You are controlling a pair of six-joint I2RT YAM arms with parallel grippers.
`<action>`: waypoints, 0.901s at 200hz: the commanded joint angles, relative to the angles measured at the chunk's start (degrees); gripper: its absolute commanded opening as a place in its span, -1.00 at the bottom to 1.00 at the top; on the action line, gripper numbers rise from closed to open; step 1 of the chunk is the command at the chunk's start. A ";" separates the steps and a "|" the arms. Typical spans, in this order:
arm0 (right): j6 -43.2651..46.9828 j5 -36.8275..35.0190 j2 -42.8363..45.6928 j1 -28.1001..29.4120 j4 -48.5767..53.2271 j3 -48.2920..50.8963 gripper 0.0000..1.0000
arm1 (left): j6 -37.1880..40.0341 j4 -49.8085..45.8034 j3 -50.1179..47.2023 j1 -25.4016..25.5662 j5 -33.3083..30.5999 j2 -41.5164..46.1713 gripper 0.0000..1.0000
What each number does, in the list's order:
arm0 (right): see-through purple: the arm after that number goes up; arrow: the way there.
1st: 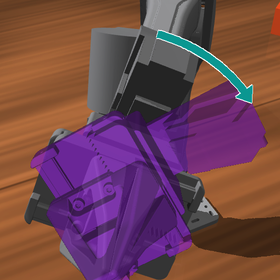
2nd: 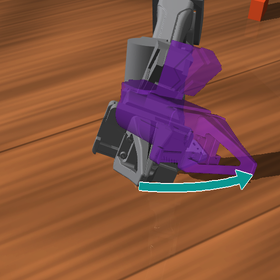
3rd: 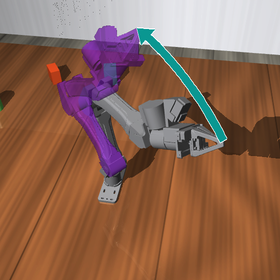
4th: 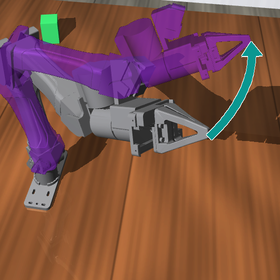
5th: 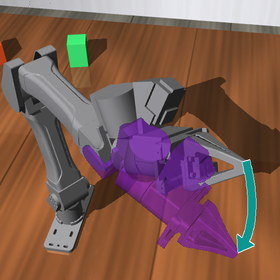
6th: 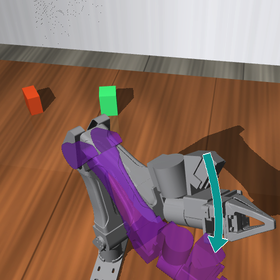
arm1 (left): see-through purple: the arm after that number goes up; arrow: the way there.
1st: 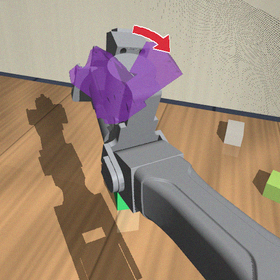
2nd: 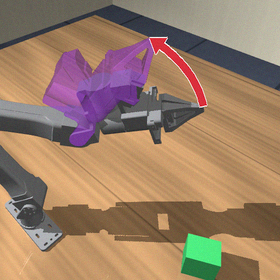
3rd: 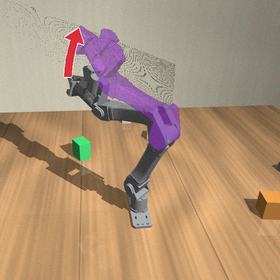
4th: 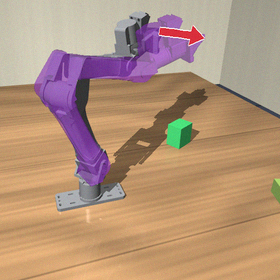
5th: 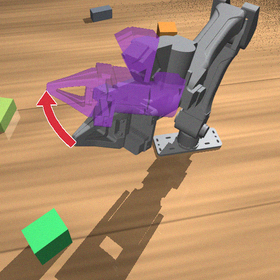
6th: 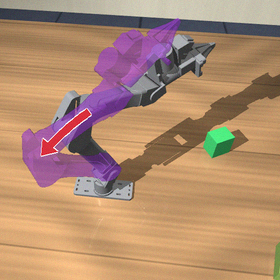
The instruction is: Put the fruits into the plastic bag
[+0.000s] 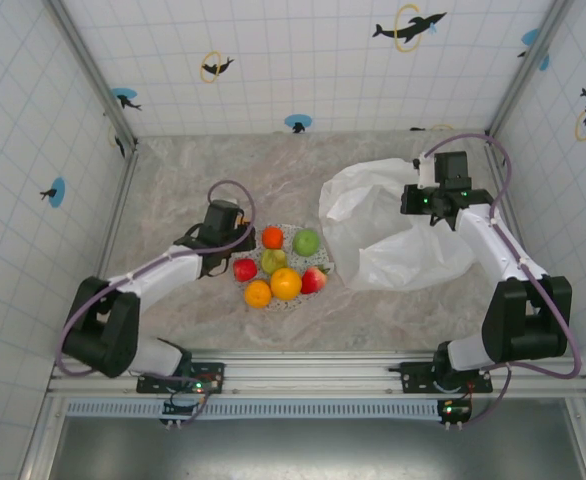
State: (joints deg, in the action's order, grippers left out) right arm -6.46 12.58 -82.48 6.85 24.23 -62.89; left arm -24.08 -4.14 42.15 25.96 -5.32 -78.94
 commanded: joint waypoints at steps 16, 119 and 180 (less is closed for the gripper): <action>-0.90 2.44 -0.47 -1.16 -0.67 -0.54 -1.00 | 0.57 4.67 -0.80 3.08 7.69 9.02 0.10; -1.01 4.80 -2.34 -0.57 0.82 -1.93 -1.00 | 14.39 7.45 21.49 27.65 14.45 -12.71 0.04; 0.44 6.90 -2.15 -0.48 4.04 -3.90 -1.00 | 19.84 6.09 34.66 27.79 11.27 -28.80 0.06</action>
State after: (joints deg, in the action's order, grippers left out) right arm -6.79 17.82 -84.47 6.04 26.30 -64.12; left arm -8.54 3.07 71.29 53.65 7.73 -102.87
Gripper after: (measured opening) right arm 0.041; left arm 0.633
